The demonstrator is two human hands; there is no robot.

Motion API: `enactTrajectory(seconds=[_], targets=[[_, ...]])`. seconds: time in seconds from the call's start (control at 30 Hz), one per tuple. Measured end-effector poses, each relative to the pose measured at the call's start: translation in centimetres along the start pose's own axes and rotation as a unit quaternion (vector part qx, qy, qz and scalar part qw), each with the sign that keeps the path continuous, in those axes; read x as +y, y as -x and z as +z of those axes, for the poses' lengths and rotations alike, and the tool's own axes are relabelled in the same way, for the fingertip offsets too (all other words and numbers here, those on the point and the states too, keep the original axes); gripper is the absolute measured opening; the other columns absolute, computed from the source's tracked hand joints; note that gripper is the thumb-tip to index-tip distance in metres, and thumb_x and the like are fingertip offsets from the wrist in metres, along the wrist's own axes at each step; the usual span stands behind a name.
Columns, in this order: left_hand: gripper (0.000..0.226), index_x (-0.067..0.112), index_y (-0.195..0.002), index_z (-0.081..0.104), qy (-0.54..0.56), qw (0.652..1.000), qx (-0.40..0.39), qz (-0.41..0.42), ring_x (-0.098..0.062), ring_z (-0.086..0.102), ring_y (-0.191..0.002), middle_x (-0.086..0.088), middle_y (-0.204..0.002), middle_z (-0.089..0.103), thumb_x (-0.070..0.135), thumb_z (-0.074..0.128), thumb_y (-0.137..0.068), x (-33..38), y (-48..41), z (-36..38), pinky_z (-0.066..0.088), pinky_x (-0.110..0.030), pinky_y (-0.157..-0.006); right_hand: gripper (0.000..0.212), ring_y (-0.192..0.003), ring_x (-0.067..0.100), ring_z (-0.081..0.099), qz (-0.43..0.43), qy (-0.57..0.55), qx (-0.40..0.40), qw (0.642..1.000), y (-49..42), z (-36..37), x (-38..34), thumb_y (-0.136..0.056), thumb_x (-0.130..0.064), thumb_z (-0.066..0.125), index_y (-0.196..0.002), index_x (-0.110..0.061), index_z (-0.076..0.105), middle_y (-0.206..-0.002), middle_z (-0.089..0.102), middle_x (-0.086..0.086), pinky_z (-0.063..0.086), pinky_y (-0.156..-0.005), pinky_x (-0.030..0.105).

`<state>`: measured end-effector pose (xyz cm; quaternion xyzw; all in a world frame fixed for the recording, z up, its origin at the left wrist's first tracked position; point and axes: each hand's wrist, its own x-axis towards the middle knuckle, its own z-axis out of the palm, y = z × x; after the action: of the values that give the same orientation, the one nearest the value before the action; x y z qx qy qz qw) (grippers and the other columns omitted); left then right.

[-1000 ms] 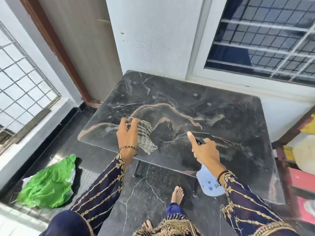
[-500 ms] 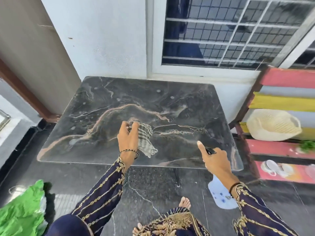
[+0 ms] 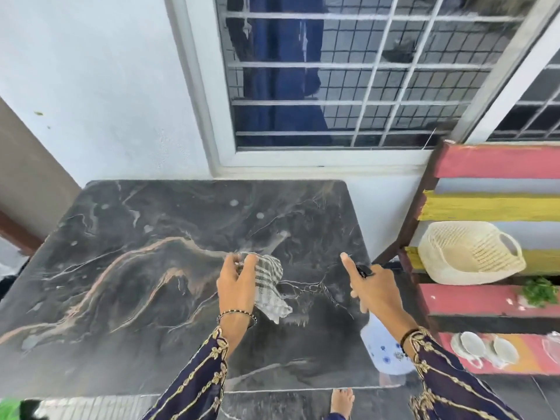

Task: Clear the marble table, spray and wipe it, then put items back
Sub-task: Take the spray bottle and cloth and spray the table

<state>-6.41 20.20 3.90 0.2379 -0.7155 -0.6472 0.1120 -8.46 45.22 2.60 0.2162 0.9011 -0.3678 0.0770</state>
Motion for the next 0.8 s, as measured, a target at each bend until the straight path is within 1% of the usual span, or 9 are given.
enactTrajectory(seconds=[0.13,0.2,0.27,0.33,0.4,0.5,0.6,0.73,0.8], targets=[[0.023,0.010,-0.083,0.052,-0.002,1.000,-0.006,-0.016,-0.013,0.037,-0.055,-0.002,-0.067,0.048,0.032,0.059,-0.087,0.4,-2.2,6.7,0.033,-0.026,-0.051,0.089,-0.035,0.025,0.064,-0.019,-0.013,-0.021,1.000,-8.9,-0.5,-2.3,-0.075,-0.092,0.044,-0.061,-0.005,0.063,-0.047,0.068,0.002,0.061,-0.052,0.037],[0.020,0.014,-0.080,0.053,0.000,1.000,0.004,-0.025,-0.014,0.039,-0.057,-0.002,-0.066,0.050,0.032,0.060,-0.087,0.2,-3.1,9.5,0.035,-0.032,-0.055,0.093,-0.044,0.025,0.068,-0.045,0.005,-0.024,0.999,-12.9,-0.3,-3.5,-0.077,-0.092,0.039,-0.068,-0.004,0.065,-0.051,0.069,0.004,0.062,-0.058,0.038],[0.019,0.017,-0.079,0.054,-0.001,1.000,0.011,-0.029,-0.016,0.039,-0.059,-0.003,-0.066,0.051,0.032,0.059,-0.088,0.1,-4.0,12.4,0.034,-0.034,-0.057,0.091,-0.063,0.030,0.071,-0.064,0.036,-0.018,0.997,-16.5,-0.3,-4.3,-0.080,-0.091,0.033,-0.073,-0.006,0.065,-0.069,0.072,0.009,0.062,-0.071,0.042],[0.019,0.017,-0.077,0.053,-0.011,0.999,0.023,-0.029,-0.016,0.038,-0.059,-0.001,-0.065,0.052,0.030,0.058,-0.089,0.1,-4.8,15.4,0.033,-0.033,-0.056,0.086,-0.073,0.033,0.068,-0.077,0.059,-0.012,0.995,-19.7,-0.6,-4.7,-0.083,-0.089,0.031,-0.075,-0.009,0.061,-0.082,0.071,0.012,0.059,-0.076,0.042],[0.020,0.015,-0.075,0.052,-0.005,0.999,0.022,-0.032,-0.016,0.040,-0.058,-0.001,-0.065,0.053,0.027,0.058,-0.090,0.4,-5.3,18.3,0.034,-0.032,-0.055,0.089,-0.069,0.033,0.069,-0.066,0.041,-0.019,0.997,-22.1,-1.5,-4.4,-0.084,-0.089,0.030,-0.077,-0.006,0.062,-0.081,0.071,0.014,0.060,-0.072,0.043],[0.021,0.014,-0.074,0.049,-0.008,0.999,-0.003,-0.033,-0.015,0.036,-0.059,0.000,-0.064,0.047,0.025,0.058,-0.089,0.7,-5.6,22.3,0.032,-0.033,-0.056,0.096,-0.054,0.032,0.068,-0.060,0.002,-0.014,0.998,-24.5,-3.2,-2.4,-0.083,-0.089,0.032,-0.073,0.000,0.066,-0.065,0.071,0.013,0.062,-0.063,0.043],[0.022,0.016,-0.071,0.048,-0.016,0.998,-0.044,-0.030,-0.016,0.031,-0.057,-0.001,-0.062,0.041,0.024,0.058,-0.089,0.8,-5.5,26.4,0.029,-0.031,-0.053,0.089,-0.044,0.031,0.065,-0.086,-0.056,0.020,0.995,-25.8,-5.5,0.6,-0.088,-0.082,0.041,-0.058,0.001,0.058,-0.050,0.064,0.016,0.059,-0.054,0.045],[0.022,0.018,-0.069,0.048,-0.015,0.992,-0.114,-0.049,-0.019,0.035,-0.059,-0.007,-0.063,0.042,0.022,0.059,-0.088,0.7,-5.1,32.4,0.032,-0.034,-0.056,0.080,-0.036,0.032,0.057,-0.079,-0.140,0.070,0.985,-27.9,-9.3,5.5,-0.088,-0.076,0.052,-0.061,-0.001,0.053,-0.053,0.061,0.022,0.051,-0.042,0.048],[0.018,0.013,-0.076,0.051,-0.016,0.989,-0.138,-0.051,-0.019,0.036,-0.060,-0.009,-0.066,0.044,0.022,0.059,-0.089,0.4,-4.7,35.4,0.034,-0.032,-0.054,0.076,-0.038,0.034,0.057,-0.091,-0.140,0.105,0.980,-29.1,-11.1,7.9,-0.090,-0.071,0.056,-0.056,-0.003,0.052,-0.047,0.056,0.020,0.051,-0.044,0.050]])
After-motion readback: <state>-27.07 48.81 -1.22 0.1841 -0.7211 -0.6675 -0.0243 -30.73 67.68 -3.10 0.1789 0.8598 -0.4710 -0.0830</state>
